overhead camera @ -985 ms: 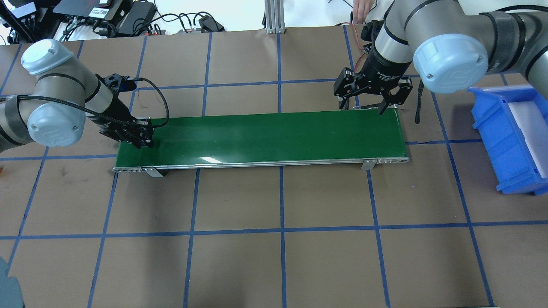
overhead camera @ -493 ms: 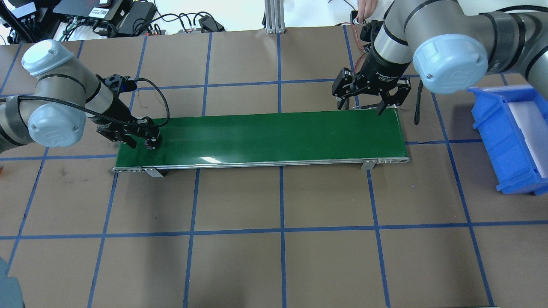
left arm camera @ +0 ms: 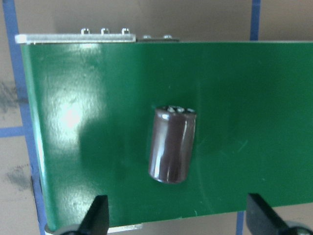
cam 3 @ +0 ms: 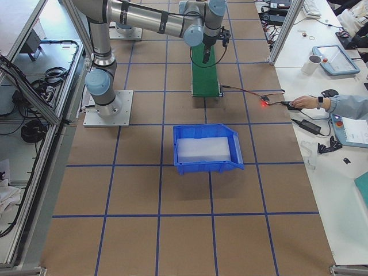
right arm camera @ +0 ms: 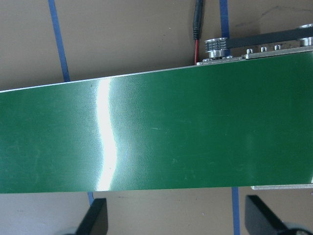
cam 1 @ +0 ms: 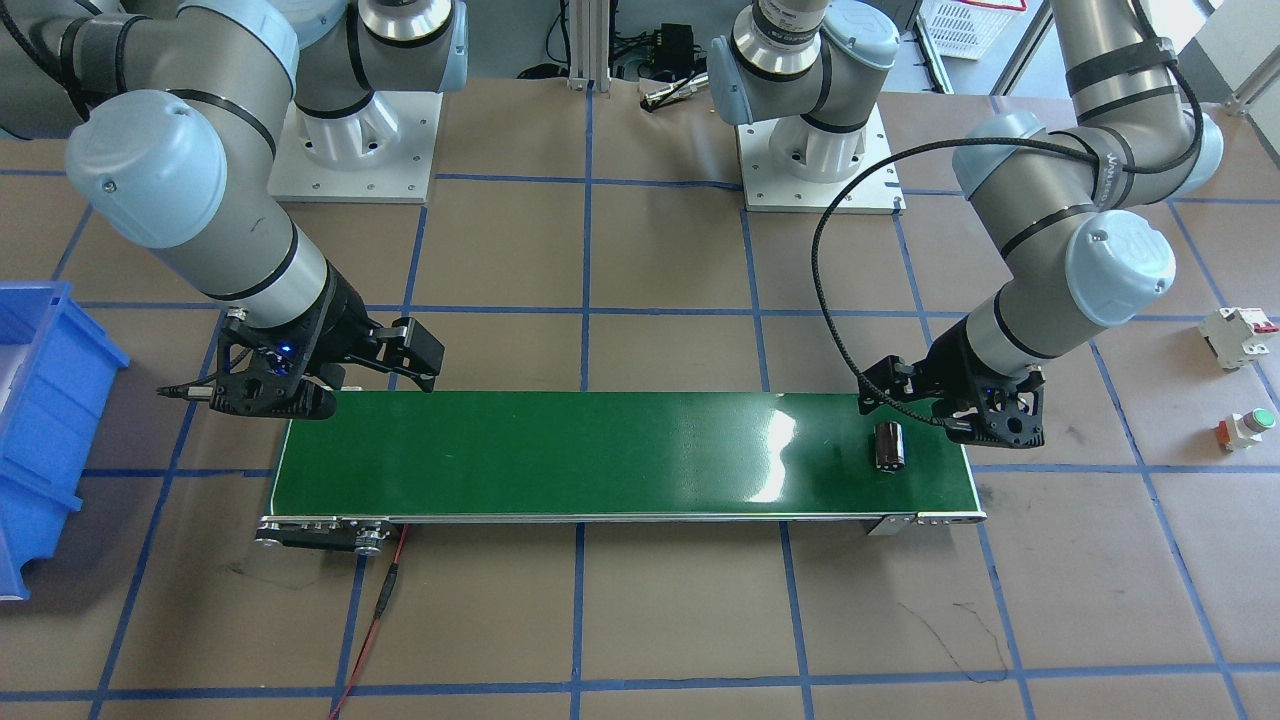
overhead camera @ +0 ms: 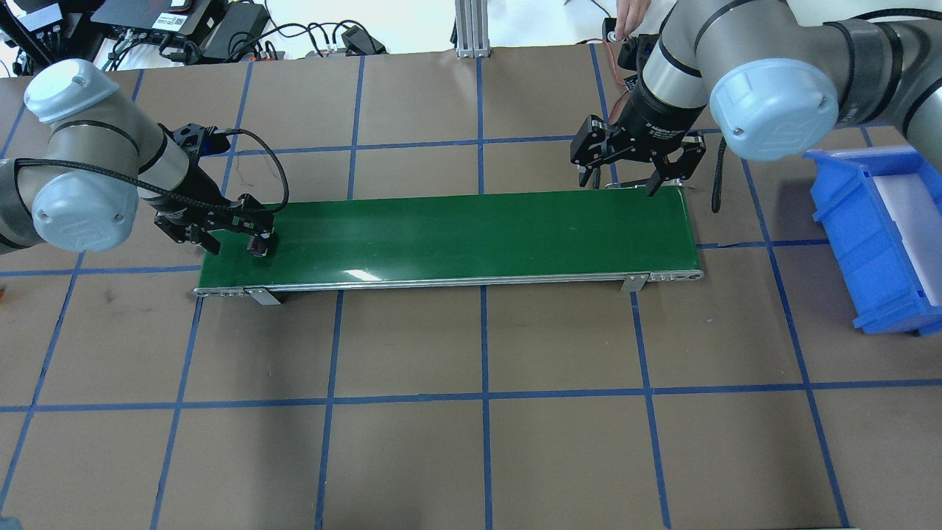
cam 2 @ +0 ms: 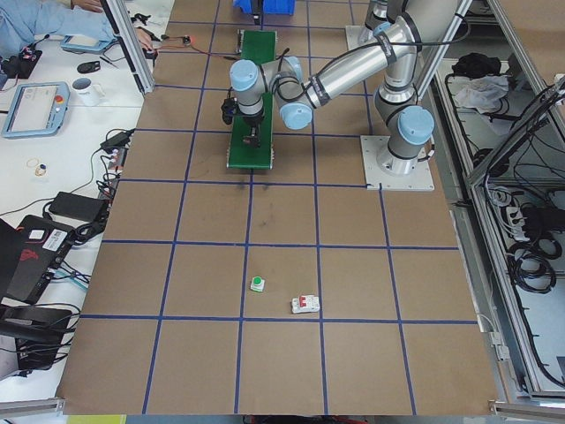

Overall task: Move capacitor from left to right
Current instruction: 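Lower the held capacitor onto the green belt with the left gripper, then open the left gripper and lift it away from the capacitor, then hold the right gripper above the belt while the capacitor rides toward it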

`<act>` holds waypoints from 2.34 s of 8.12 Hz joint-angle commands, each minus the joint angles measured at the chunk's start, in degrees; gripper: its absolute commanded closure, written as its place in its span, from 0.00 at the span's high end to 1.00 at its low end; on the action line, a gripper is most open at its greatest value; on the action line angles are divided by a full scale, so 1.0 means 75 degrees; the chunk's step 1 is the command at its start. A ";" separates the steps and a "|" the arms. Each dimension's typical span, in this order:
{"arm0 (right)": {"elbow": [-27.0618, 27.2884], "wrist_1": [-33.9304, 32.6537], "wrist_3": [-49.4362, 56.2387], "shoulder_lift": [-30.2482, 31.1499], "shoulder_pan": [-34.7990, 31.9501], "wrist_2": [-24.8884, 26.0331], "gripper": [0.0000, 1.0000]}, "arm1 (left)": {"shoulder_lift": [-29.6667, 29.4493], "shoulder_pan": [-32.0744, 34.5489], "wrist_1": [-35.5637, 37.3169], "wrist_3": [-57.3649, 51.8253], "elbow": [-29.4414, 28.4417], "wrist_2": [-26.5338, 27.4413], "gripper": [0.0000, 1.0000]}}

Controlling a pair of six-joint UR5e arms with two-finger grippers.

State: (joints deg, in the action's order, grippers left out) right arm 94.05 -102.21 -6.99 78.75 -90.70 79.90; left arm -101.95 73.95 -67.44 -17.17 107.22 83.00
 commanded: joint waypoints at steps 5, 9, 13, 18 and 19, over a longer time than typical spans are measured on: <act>-0.0048 -0.0059 0.0087 0.0011 -0.0012 -0.0001 1.00 | 0.1230 0.0522 -0.3066 0.2699 -0.1768 0.0543 1.00; -0.0060 -0.0470 -0.0052 0.0023 -0.0012 0.0104 1.00 | 0.1312 0.0535 -0.3078 0.2688 -0.1792 0.0723 1.00; -0.0014 -0.0470 -0.0041 0.0258 -0.0012 -0.0012 1.00 | 0.1324 0.0535 -0.3078 0.2688 -0.1804 0.0723 1.00; 0.0010 -0.0399 -0.0052 0.0258 -0.0129 0.0011 1.00 | 0.1324 0.0535 -0.3066 0.2688 -0.1792 0.0711 1.00; 0.0010 -0.0399 -0.0052 0.0258 -0.0164 -0.0001 1.00 | 0.1312 0.0535 -0.3066 0.2688 -0.1792 0.0711 1.00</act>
State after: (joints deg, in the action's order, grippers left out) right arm 94.12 -105.30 -7.35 80.68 -91.60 79.90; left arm -92.04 77.96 -90.49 2.99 93.77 88.35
